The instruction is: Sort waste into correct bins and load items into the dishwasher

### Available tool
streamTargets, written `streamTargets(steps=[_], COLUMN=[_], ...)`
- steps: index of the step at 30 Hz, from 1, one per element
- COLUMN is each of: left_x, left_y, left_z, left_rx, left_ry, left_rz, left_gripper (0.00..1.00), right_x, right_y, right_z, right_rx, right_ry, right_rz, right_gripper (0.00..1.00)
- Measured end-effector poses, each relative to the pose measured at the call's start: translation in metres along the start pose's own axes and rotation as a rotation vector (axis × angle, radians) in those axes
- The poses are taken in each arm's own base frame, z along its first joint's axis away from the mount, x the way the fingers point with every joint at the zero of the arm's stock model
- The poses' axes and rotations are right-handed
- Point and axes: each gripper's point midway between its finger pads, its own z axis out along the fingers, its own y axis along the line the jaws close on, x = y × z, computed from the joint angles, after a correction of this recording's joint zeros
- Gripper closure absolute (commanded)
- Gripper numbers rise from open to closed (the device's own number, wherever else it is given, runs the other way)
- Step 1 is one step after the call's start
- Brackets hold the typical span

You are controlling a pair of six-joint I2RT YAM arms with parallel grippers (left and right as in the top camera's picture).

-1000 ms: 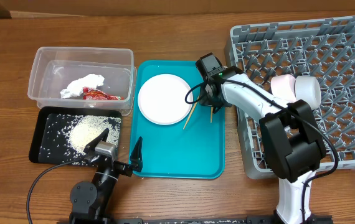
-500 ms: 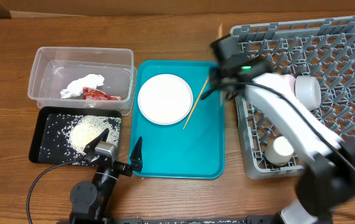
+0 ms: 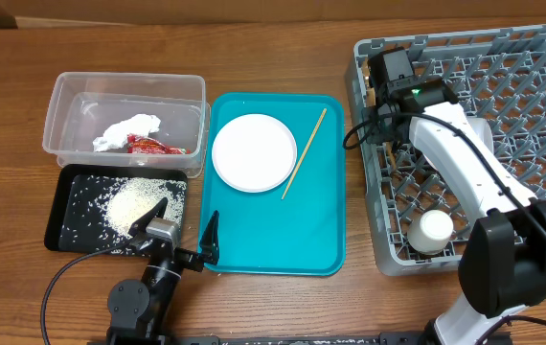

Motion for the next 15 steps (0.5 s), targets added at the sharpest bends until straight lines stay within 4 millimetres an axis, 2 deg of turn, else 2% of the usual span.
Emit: streamTargets(steps=[4, 7, 12, 15], left_x=[0.000, 0.000, 0.000, 0.000], left_y=[0.000, 0.000, 0.000, 0.000], left_z=[0.000, 0.000, 0.000, 0.000], left_rx=[0.000, 0.000, 0.000, 0.000], left_ry=[0.000, 0.000, 0.000, 0.000], left_rz=[0.000, 0.000, 0.000, 0.000], left_gripper=[0.00, 0.00, 0.00, 0.00], right_x=[-0.005, -0.009, -0.016, -0.026], right_y=[0.013, 0.048, 0.118, 0.144], right_z=[-0.008, -0.021, -0.043, -0.045], right_rx=[-0.018, -0.108, -0.280, -0.341], right_ry=[-0.025, -0.059, -0.122, -0.161], right_rz=[-0.023, -0.036, 0.036, 0.119], right_gripper=[0.50, 0.44, 0.49, 0.49])
